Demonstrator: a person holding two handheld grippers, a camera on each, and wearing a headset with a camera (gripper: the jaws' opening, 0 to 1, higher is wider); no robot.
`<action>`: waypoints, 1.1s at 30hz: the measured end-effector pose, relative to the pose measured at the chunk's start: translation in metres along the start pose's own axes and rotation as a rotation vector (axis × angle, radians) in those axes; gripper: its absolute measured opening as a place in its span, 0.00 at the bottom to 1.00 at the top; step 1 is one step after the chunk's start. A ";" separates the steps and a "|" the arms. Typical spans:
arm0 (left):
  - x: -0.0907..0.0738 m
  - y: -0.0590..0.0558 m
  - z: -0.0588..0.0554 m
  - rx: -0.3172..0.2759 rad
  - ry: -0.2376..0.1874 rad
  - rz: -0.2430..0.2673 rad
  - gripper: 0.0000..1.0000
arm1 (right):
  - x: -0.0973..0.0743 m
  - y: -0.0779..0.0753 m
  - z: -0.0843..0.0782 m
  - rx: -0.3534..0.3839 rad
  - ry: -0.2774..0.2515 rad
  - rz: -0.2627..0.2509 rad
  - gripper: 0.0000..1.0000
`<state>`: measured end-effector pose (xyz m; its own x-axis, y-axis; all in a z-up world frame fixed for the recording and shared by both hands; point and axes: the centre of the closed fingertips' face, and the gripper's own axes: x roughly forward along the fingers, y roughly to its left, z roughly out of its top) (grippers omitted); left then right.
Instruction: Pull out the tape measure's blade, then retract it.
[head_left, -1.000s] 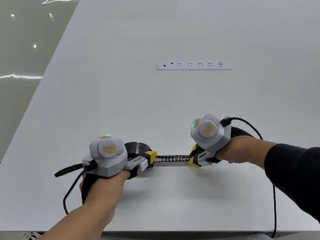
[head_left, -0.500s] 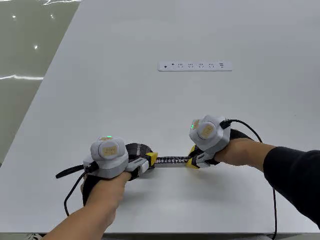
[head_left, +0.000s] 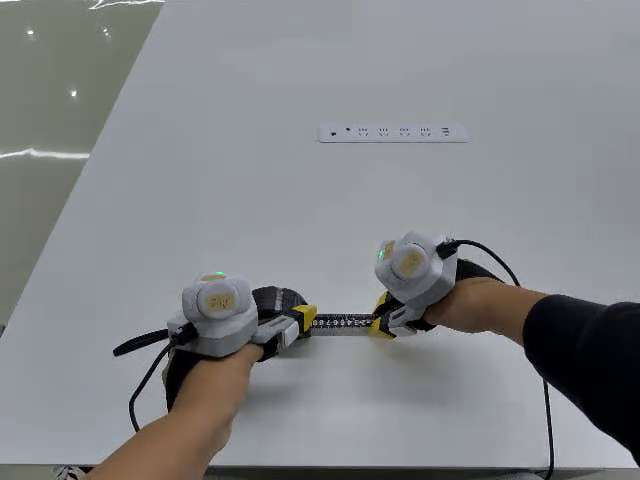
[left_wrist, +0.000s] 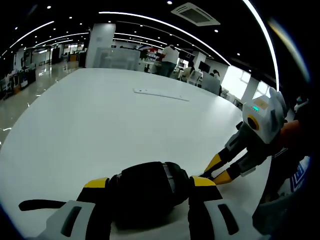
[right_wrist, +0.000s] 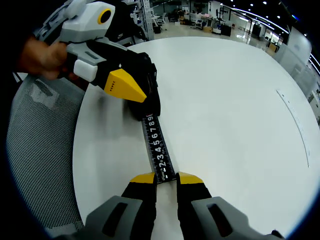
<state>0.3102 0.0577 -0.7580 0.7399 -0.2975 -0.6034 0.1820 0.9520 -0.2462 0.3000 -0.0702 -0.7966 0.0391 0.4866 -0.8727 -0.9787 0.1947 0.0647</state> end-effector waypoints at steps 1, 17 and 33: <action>0.000 0.001 0.000 -0.001 -0.001 -0.002 0.58 | 0.001 0.001 0.002 0.000 -0.002 0.001 0.10; 0.001 0.001 0.000 -0.001 -0.001 0.000 0.58 | 0.004 0.002 0.008 0.004 -0.020 0.001 0.10; 0.000 0.000 0.001 -0.007 -0.002 0.000 0.58 | 0.007 0.004 0.014 0.012 -0.029 0.010 0.10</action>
<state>0.3105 0.0576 -0.7575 0.7411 -0.2976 -0.6019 0.1779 0.9514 -0.2514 0.2989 -0.0541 -0.7955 0.0353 0.5127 -0.8578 -0.9766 0.1999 0.0793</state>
